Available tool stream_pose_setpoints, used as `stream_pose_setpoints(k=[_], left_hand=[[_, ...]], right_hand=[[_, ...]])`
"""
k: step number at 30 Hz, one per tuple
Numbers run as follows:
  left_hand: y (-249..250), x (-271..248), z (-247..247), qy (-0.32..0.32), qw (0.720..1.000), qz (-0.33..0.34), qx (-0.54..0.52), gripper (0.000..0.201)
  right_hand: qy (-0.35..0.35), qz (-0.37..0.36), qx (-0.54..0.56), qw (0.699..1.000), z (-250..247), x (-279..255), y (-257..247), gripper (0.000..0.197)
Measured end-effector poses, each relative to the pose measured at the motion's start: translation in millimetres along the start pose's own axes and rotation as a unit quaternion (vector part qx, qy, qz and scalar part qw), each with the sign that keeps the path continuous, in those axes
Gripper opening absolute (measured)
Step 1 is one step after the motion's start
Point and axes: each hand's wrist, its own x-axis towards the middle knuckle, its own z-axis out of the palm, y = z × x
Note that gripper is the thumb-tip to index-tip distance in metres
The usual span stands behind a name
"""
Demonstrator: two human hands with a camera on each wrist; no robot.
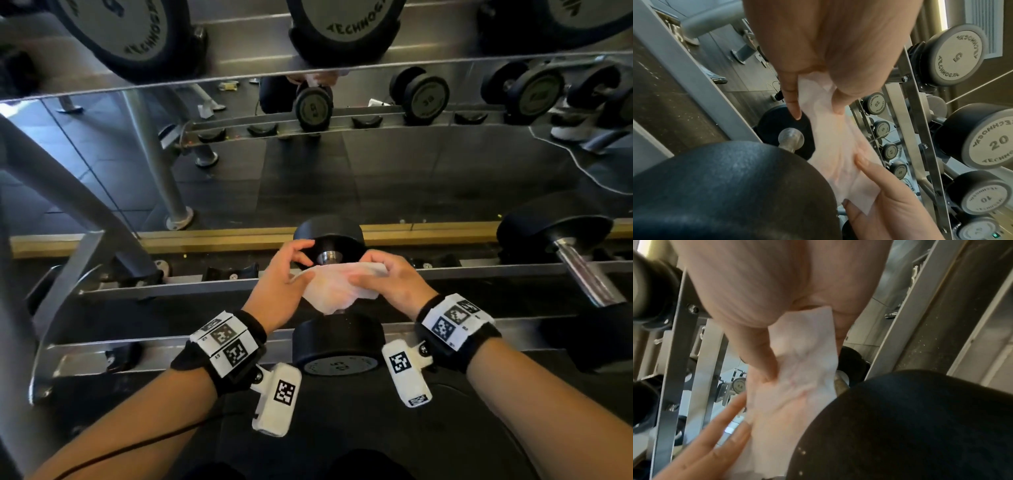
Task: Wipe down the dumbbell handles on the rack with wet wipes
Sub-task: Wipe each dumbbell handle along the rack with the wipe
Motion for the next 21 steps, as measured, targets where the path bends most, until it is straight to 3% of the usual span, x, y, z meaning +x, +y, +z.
stream_pose_setpoints(k=[5,8,13,16,17,19,21], left_hand=[[-15,-9,8,0.001,0.998,-0.058,-0.021,0.064],[-22,-19,16,-0.017,0.997,-0.075,-0.018,0.058],[-26,-30,26,-0.117,0.989,-0.087,0.028,0.036],[-25,-34,26,-0.132,0.987,-0.093,0.006,0.032],[-25,-35,25,-0.133,0.987,-0.095,-0.005,0.029],[-24,-34,23,-0.136,0.985,-0.101,-0.017,0.026],[-24,-32,20,-0.144,0.984,-0.103,-0.025,0.025]], right_hand=[[0.030,0.049,0.001,0.998,-19,-5,12,0.016],[0.048,0.065,-0.004,0.997,-35,-11,29,0.006],[0.095,0.099,0.048,0.989,-37,-5,52,0.037],[0.014,0.114,0.191,0.975,-11,7,49,0.026],[0.020,0.121,0.190,0.974,-3,9,47,0.027],[0.047,0.111,0.086,0.989,8,8,44,0.031],[0.011,0.082,0.043,0.996,12,5,37,0.034]])
